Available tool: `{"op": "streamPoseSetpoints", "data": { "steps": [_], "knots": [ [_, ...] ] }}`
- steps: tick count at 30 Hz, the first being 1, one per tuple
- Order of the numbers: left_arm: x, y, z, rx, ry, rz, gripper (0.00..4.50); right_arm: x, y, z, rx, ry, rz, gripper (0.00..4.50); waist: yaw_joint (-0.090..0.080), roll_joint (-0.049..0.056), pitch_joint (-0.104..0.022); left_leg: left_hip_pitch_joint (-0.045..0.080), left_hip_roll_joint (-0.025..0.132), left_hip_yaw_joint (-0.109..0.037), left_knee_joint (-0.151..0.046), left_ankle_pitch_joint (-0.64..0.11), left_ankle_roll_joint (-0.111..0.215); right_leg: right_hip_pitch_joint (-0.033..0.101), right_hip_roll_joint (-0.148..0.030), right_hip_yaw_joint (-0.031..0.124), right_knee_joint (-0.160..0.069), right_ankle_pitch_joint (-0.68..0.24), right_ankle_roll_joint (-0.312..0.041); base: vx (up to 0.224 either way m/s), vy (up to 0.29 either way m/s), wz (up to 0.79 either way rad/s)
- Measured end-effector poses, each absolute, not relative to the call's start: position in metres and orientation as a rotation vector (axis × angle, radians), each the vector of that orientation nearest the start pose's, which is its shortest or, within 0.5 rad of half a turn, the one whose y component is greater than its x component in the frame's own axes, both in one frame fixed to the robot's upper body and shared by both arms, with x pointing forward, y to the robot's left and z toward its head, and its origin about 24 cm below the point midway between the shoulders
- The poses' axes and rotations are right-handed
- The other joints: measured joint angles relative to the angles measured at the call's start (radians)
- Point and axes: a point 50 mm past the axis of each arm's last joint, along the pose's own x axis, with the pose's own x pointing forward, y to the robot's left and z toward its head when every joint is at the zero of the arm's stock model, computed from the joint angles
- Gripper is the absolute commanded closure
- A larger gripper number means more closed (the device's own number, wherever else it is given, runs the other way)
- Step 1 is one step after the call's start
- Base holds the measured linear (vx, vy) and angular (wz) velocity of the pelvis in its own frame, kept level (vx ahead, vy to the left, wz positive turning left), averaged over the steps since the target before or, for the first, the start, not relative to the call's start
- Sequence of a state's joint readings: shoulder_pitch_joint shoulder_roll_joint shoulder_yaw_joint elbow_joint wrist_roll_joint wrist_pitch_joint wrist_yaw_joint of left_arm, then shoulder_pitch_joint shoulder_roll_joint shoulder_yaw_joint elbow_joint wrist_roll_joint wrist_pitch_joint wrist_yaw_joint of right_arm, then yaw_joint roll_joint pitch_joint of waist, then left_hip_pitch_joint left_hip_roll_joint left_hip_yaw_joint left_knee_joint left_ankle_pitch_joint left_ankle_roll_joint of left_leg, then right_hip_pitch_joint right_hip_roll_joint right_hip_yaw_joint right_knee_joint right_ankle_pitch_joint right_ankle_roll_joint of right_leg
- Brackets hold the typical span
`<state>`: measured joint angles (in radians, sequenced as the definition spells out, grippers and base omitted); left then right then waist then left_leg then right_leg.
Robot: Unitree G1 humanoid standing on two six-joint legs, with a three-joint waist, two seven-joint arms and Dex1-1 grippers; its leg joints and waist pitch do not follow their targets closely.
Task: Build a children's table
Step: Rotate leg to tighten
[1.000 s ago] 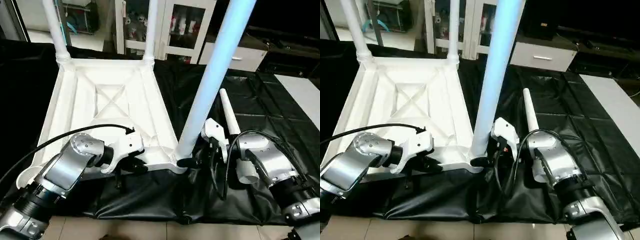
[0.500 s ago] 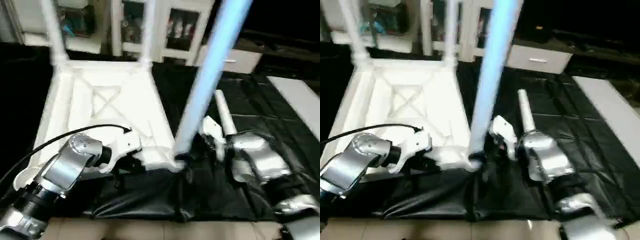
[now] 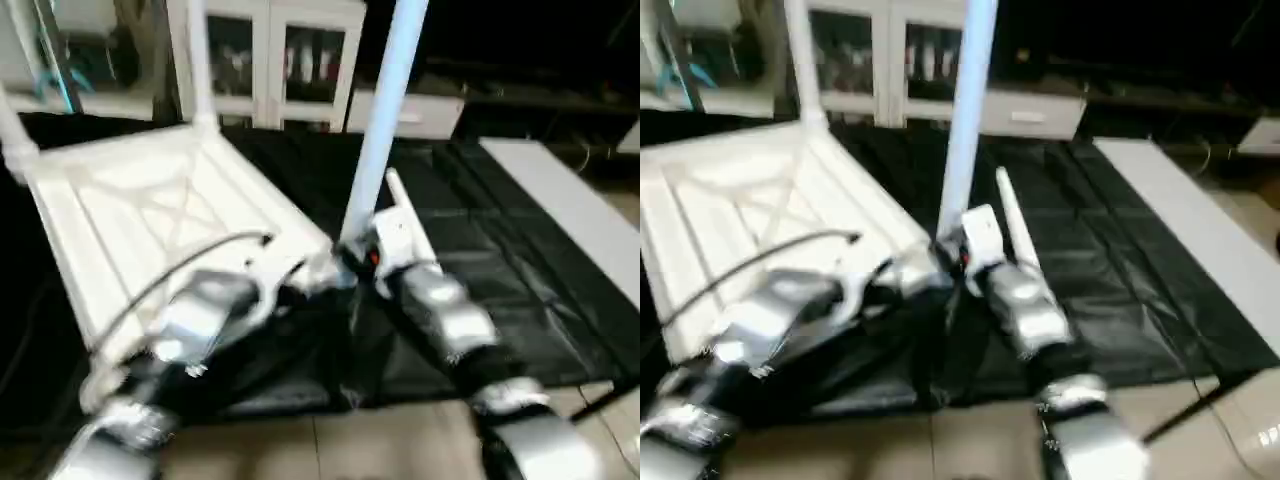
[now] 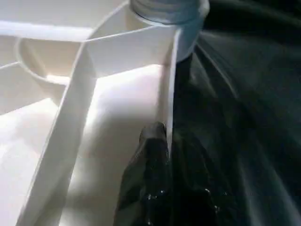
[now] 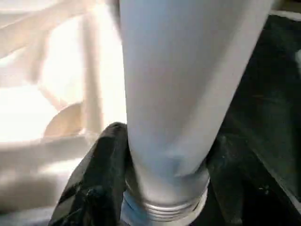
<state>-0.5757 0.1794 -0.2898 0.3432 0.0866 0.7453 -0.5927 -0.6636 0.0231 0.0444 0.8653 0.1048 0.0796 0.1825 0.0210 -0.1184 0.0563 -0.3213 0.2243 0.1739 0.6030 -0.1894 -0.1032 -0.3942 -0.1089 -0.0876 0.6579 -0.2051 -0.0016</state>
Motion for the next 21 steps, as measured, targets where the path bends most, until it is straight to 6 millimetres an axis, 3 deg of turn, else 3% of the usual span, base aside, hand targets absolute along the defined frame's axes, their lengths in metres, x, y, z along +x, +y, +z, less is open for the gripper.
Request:
{"op": "streamPoseSetpoints", "data": {
  "steps": [1,2,3,4,6,10,11,13,16,18,21],
  "knots": [
    [0.323,0.09,0.047,0.332,0.644,-0.722,4.5,0.351,-0.076,0.03,0.032,0.308,0.363,2.43,0.008,0.007,-0.001,0.0,0.0,-0.003,0.022,-0.035,-0.006,-0.006,-0.004,-0.006,-0.002,0.0,0.0,0.039,-0.091,0.08],
    [0.323,0.09,0.048,0.318,0.638,-0.715,4.5,0.353,-0.073,0.033,0.025,0.292,0.357,2.43,0.018,0.034,-0.002,-0.004,-0.003,-0.024,0.041,-0.059,-0.004,-0.004,-0.015,-0.045,-0.015,-0.001,0.001,0.079,0.04,-0.39],
    [0.324,0.089,0.049,0.31,0.631,-0.712,4.5,0.354,-0.072,0.034,0.022,0.28,0.351,2.43,0.016,0.047,-0.006,-0.014,-0.01,-0.046,0.034,-0.054,-0.011,-0.006,-0.02,-0.069,-0.031,-0.001,0.001,0.065,0.071,-0.34],
    [0.324,0.087,0.05,0.31,0.628,-0.708,4.5,0.354,-0.073,0.035,0.024,0.277,0.347,2.43,0.014,0.047,-0.009,-0.019,-0.011,-0.054,0.022,-0.053,-0.012,-0.005,-0.016,-0.075,-0.049,-0.001,0.001,0.065,0.071,-0.34],
    [0.324,0.086,0.049,0.313,0.627,-0.702,4.5,0.354,-0.074,0.034,0.033,0.274,0.342,2.46,0.01,0.043,-0.012,-0.023,-0.012,-0.052,0.008,-0.053,-0.012,-0.006,-0.01,-0.065,-0.065,0.003,-0.005,0.0,0.0,0.0],
    [0.325,0.087,0.049,0.312,0.62,-0.706,4.5,0.353,-0.077,0.034,0.082,0.262,0.361,2.46,0.009,0.042,-0.011,-0.021,-0.016,-0.037,0.006,-0.052,-0.013,-0.008,-0.011,-0.049,-0.065,0.011,-0.009,0.0,0.0,0.0],
    [0.325,0.087,0.049,0.315,0.618,-0.712,4.5,0.352,-0.081,0.034,0.097,0.255,0.374,1.93,0.01,0.043,-0.01,-0.021,-0.016,-0.035,0.006,-0.052,-0.013,-0.008,-0.011,-0.048,-0.065,0.011,-0.009,0.0,0.0,0.0],
    [0.325,0.091,0.05,0.325,0.613,-0.71,4.5,0.351,-0.084,0.035,0.114,0.237,0.417,1.81,0.01,0.043,-0.01,-0.019,-0.016,-0.032,0.003,-0.052,-0.012,-0.009,-0.01,-0.044,-0.065,0.011,-0.008,0.0,0.0,0.0],
    [0.331,0.106,0.054,0.364,0.581,-0.658,4.5,0.338,-0.066,0.029,0.148,0.249,0.586,1.53,-0.006,0.039,-0.008,-0.018,-0.015,-0.034,-0.001,-0.049,-0.012,-0.015,-0.002,-0.038,-0.065,0.013,-0.008,0.0,0.0,0.0],
    [0.331,0.108,0.058,0.374,0.571,-0.681,4.5,0.328,-0.058,0.023,0.147,0.277,0.668,1.38,-0.001,0.04,-0.007,-0.022,-0.015,-0.035,-0.002,-0.029,-0.012,-0.021,-0.001,-0.036,-0.063,0.037,-0.013,0.0,0.0,0.0],
    [0.327,0.105,0.06,0.385,0.562,-0.744,4.5,0.329,-0.07,0.03,0.129,0.257,0.692,1.09,0.017,0.041,-0.006,-0.026,-0.015,-0.029,-0.003,-0.028,-0.012,-0.026,-0.001,-0.028,-0.062,0.054,-0.012,0.023,-0.007,0.06]
  ]
}}
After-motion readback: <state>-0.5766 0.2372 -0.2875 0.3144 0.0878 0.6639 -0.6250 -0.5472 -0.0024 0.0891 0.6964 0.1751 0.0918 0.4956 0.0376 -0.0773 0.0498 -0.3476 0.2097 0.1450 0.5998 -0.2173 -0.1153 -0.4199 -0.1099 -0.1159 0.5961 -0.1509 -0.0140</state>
